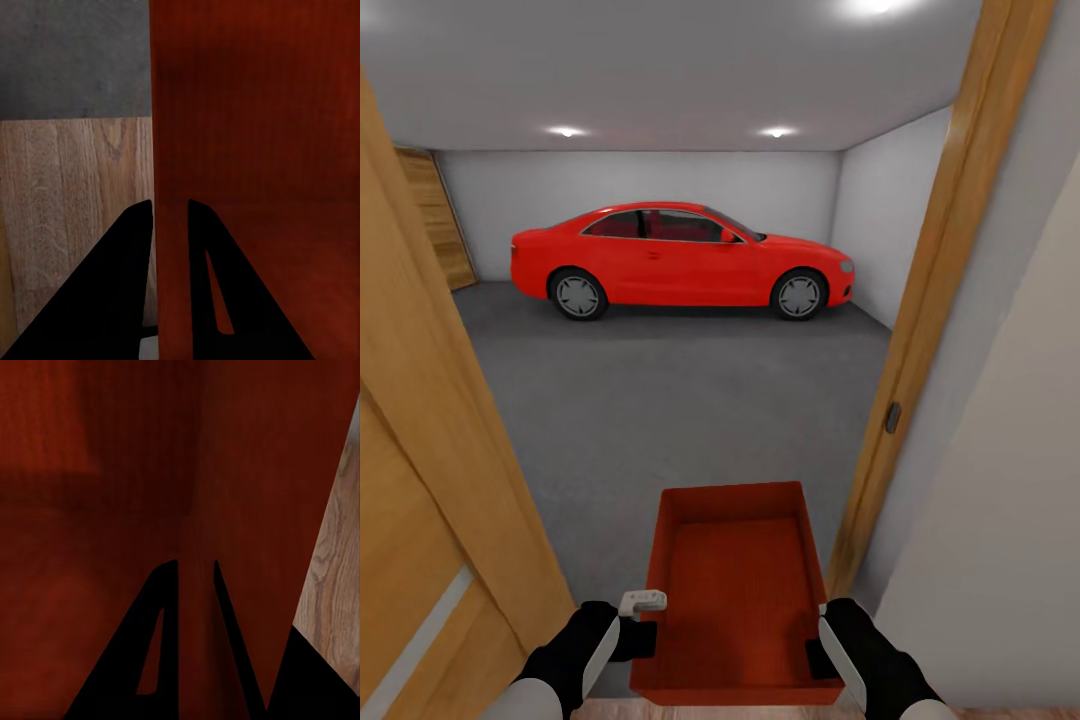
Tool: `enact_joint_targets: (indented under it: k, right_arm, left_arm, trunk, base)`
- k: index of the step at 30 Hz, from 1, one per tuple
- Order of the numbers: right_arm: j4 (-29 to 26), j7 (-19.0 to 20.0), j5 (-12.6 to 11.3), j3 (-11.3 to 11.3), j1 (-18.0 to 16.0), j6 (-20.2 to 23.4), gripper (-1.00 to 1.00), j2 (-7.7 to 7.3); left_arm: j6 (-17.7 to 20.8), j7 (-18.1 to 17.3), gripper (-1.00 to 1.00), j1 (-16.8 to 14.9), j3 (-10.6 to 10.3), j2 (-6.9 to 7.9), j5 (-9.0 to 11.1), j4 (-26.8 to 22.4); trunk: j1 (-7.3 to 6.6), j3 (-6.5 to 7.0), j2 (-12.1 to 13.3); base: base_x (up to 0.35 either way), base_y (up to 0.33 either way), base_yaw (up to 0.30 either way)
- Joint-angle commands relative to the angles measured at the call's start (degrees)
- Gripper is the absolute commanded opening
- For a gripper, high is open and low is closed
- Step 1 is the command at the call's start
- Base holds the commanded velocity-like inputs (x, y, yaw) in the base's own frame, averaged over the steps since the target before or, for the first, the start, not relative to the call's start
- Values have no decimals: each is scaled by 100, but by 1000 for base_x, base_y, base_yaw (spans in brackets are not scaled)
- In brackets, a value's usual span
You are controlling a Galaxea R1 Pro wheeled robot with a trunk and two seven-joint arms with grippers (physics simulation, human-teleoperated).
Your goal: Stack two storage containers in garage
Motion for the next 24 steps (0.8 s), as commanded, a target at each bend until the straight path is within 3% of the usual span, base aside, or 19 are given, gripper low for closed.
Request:
enact_joint_targets:
  k: [1,12,24]
  right_arm:
    - [-10,-23,-374,8,-6,-49,-100,82]
    - [-10,-23,-375,8,-6,-49,-100,82]
    - [-10,-23,-373,11,-6,-49,-100,82]
  left_arm:
    - [37,-13,-100,2,-8,-11,84,-6]
    - [37,-15,-100,2,-15,-11,78,-3]
    - [37,-14,-100,2,-11,-11,84,-2]
  trunk:
    - [0,-6,-4]
    - [0,-6,-4]
    - [0,-6,-4]
  base:
    - [12,0,0]
    - [160,103,0]
    - [59,8,0]
